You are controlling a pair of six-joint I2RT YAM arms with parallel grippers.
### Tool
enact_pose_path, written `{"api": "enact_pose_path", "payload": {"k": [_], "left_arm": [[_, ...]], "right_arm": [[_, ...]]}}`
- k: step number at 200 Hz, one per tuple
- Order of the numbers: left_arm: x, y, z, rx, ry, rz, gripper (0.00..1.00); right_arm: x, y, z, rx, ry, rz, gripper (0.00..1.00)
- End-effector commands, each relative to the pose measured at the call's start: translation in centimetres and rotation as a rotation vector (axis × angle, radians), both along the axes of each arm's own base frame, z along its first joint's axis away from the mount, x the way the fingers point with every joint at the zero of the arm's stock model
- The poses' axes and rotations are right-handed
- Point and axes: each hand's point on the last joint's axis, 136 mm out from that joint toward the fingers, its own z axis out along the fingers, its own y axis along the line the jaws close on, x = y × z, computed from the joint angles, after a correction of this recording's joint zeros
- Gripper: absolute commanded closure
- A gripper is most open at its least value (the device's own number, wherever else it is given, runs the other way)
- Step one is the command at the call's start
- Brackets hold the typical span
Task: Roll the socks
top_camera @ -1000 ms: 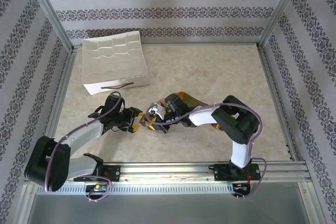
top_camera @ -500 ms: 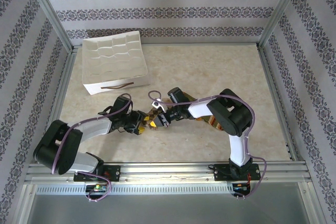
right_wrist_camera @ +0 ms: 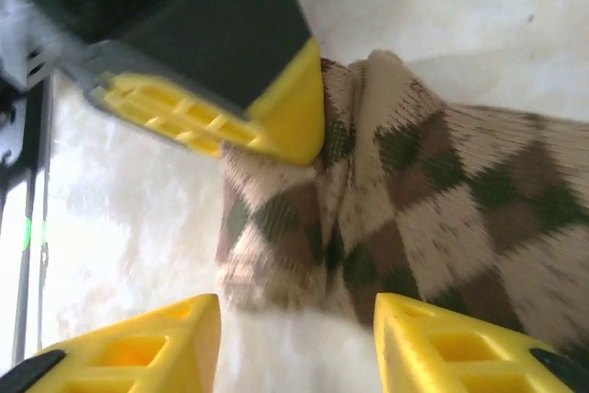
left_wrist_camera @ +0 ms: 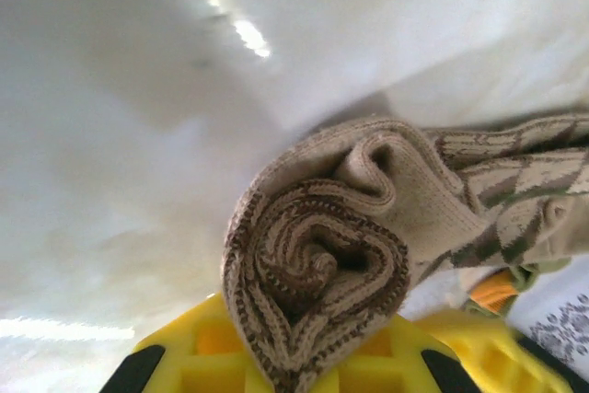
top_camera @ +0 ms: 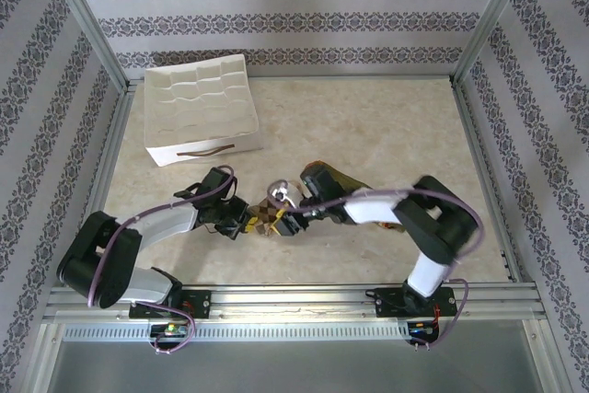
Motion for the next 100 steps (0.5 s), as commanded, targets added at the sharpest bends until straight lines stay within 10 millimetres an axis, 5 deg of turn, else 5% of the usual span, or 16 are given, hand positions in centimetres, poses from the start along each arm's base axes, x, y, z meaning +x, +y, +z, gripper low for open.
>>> {"api": "enact_pose_path", "payload": {"k": [1,42,100], "left_arm": [[-3.6,2.5,-1.5,0.138,0.173,0.022,1.00],[-3.1,2.2,-1.4,0.148,0.194,0.020,1.00],[-2.5,1.7,-1.3,0.143,0.202,0.000,1.00]], "right_arm": [[1.6,0.0,2.8,-0.058,-0.456,-0.039,0.47],[-1.8,2.7,1.8,-0.238,-0.777,0.054,0.45],[-1.1,5.4,-0.6,-0.402,-0.962,0.089,0.47]]}}
